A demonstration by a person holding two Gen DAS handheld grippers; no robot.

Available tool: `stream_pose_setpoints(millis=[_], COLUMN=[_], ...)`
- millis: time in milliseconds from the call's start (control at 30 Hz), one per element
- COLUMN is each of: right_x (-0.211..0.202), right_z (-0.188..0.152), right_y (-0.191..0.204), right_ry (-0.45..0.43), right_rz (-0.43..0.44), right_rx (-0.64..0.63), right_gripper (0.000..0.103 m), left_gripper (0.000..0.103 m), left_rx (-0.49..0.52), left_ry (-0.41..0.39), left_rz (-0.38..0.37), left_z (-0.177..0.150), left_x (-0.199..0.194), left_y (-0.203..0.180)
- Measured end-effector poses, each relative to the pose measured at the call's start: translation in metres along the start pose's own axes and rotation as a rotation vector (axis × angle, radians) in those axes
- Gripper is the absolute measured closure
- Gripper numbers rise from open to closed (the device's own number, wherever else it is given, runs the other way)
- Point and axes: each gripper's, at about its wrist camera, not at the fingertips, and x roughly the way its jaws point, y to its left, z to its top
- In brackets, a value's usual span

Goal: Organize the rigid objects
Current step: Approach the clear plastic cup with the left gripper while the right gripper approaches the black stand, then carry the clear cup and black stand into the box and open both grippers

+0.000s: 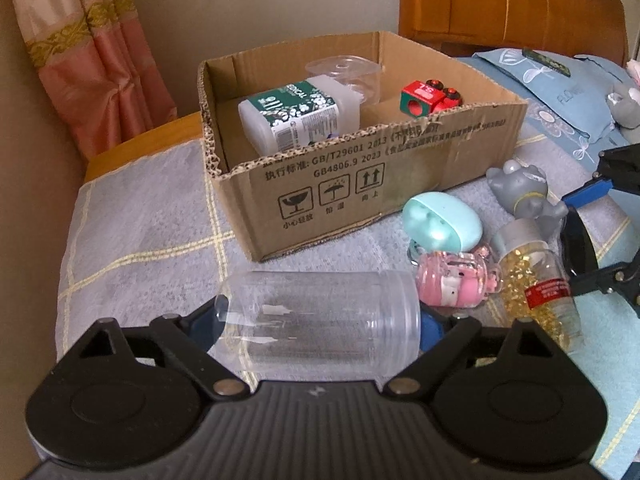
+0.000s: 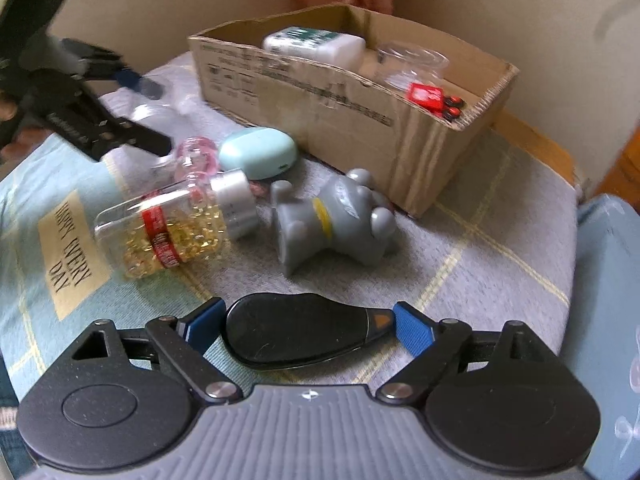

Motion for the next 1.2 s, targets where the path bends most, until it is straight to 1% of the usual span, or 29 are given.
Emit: stream_pose_setpoints(millis=[167,333,500,700,833,967,1200], right_x=[-0.008,-0.028,-0.058,-0.083,-0.082,-0.078,-0.056], right_z=[-0.001,0.001,0.016,0.049,0.075,0.101,0.135], right_y=[-0.002,0.004,0.012,0.022,0.021,0.011,0.000], right_ry=[0.029,0.021,-0.036,-0.129,-0.171,-0.187,-0.168], right_rz=[-0.015,-0.049,-0.062,-0.068,-0.073,-0.074,-0.113], right_rx=[0.096,0.098,0.069,0.025,0.045,0.089,0.149], right_gripper=[0.010,0.011,0.010,0.010,0.010,0.010,0.010], left_gripper=[0.012,0.012,0.012,0.012,0.012,0.012,0.012], left_rx=[0.013,0.036,0.065,0.095,0.112,0.116,0.111], left_ry=[0.013,0.021,0.019,0.008,-0.020,-0.048,-0.078], left_rz=[-0.005,-0.039,-0.077,-0.116,-0.110,-0.091,-0.052], left_z=[0.002,0.006,0.016,0.037,0.053,0.075,0.119], left_x=[-0.015,-0.036,-0.056,-0.068,-0.072,-0.071,-0.057], left_y=[-0.002,-0.005,-0.006,-0.005,-0.004,0.003,0.015])
